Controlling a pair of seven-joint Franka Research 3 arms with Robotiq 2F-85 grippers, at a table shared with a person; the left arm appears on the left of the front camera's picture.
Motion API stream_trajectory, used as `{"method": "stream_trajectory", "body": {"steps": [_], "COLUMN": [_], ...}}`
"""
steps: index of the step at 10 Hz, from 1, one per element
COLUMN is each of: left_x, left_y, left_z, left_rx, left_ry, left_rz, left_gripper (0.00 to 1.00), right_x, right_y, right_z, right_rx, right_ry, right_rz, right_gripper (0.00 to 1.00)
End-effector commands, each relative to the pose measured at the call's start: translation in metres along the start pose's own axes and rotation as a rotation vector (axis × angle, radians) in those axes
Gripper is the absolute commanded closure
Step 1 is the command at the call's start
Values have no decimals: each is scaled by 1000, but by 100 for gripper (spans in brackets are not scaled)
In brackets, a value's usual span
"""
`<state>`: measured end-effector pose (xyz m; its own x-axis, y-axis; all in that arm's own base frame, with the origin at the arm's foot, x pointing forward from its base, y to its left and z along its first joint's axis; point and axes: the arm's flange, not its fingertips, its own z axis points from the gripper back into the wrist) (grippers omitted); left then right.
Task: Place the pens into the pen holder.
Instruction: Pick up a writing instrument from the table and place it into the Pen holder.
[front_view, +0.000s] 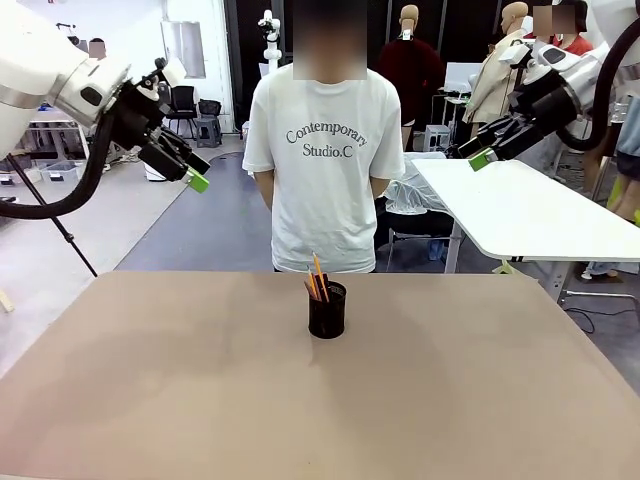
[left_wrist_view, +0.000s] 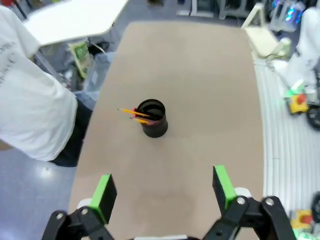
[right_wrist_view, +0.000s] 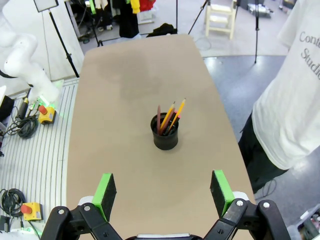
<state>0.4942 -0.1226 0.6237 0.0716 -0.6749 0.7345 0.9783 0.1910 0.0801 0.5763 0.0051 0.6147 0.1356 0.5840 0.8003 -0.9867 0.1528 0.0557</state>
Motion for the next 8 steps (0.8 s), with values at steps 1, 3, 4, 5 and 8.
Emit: {"method": "stream_trajectory", "body": {"steps": [1,3,4,5,8], "left_x": [0,0,0,0,0], "left_y": [0,0,0,0,0], "left_z": [2,2,2,2,2], "left_rx": [7,7,7,7,7], "left_ry": [13,13,13,13,13], "left_rz": [6,6,6,6,6], "left_gripper": [0,0,0,0,0], "right_x": [2,2,2,2,2], "right_y": [0,0,0,0,0], "right_z": [1,1,1,1,1], "right_rx": [1,1,1,1,1], "right_ry": [1,1,1,1,1], "right_rz": [3,3,3,3,3], "right_gripper": [0,0,0,0,0]}}
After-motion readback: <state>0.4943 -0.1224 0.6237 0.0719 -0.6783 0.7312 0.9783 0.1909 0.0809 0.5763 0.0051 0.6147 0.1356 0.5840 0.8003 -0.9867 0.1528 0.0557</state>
